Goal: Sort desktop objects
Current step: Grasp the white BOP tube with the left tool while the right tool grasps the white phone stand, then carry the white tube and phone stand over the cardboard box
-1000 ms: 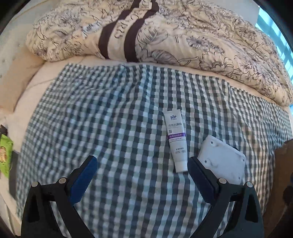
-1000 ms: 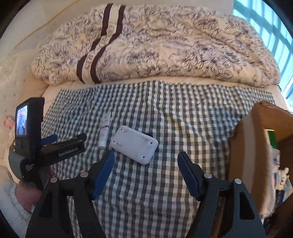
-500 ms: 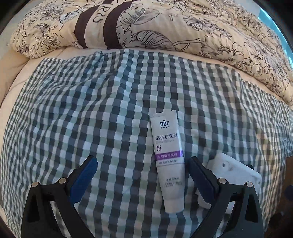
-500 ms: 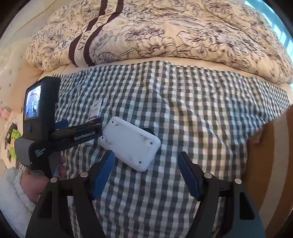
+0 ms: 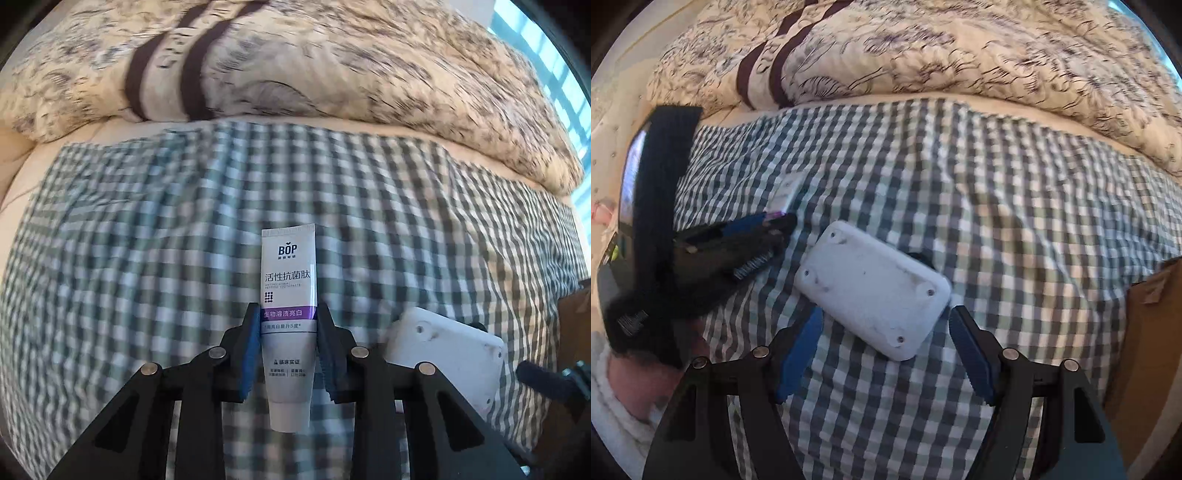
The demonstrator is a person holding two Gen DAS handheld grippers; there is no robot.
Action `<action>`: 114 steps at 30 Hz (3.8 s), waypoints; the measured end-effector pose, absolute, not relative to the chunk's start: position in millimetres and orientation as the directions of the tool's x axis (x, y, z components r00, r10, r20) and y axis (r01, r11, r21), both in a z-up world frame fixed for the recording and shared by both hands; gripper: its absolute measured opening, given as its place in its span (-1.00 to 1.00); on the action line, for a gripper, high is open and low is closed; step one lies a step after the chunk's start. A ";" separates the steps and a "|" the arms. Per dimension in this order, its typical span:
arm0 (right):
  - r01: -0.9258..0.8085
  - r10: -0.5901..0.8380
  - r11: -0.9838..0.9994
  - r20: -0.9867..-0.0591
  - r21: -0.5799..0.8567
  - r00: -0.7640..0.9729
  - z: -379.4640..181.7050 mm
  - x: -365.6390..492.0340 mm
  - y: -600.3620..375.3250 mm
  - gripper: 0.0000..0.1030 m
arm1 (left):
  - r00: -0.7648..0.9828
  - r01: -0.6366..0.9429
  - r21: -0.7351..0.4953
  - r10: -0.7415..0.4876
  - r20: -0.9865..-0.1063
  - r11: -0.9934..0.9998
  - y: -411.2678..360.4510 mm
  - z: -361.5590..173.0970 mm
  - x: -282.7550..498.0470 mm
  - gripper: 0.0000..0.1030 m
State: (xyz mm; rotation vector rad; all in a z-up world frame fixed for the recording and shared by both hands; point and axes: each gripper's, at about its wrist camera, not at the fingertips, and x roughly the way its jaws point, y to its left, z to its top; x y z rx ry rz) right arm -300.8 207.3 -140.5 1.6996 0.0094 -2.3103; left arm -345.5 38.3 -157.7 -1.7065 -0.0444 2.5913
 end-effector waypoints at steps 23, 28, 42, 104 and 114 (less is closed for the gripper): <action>0.399 -0.089 -0.916 -0.953 -0.036 -0.290 -187.7 -319.4 176.9 0.59 | -0.387 0.071 -0.009 -0.020 -0.922 -0.997 -17.6 -142.1 -331.1 -0.43; 0.378 -0.087 -0.925 -0.945 -0.041 -0.317 -176.4 -308.2 175.0 0.20 | -0.381 0.079 0.004 -0.034 -0.924 -0.997 -23.1 -141.2 -329.4 -0.43; 0.379 -0.166 -0.924 -0.936 0.038 -0.310 -145.3 -266.1 149.5 0.11 | -0.396 0.082 0.006 -0.039 -0.917 -0.997 -33.6 -124.6 -312.1 -0.43; 0.125 -0.296 -0.955 -0.879 0.268 -0.373 -98.8 -245.9 176.7 -0.51 | -0.459 -0.085 -0.010 0.049 -0.887 -0.996 10.4 -90.3 -296.3 -0.43; -0.021 -0.217 -0.964 -0.833 0.264 -0.509 -22.1 -213.2 259.6 -0.51 | -0.503 -0.290 -0.028 0.177 -0.846 -0.957 112.8 -21.0 -268.4 -0.43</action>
